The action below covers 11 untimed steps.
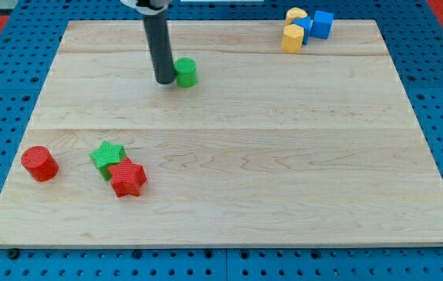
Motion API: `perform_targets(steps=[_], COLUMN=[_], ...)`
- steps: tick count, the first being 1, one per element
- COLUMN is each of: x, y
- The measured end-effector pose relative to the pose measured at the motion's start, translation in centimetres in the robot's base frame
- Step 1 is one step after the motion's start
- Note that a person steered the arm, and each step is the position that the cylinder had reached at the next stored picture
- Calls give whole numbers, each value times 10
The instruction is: Slide the green circle up and left
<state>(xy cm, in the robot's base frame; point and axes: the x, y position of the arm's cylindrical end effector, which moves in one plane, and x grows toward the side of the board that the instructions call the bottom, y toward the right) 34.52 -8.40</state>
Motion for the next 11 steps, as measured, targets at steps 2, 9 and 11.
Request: perform_targets(steps=[2,9,11], x=[28,-30,-63], y=[20,11,2])
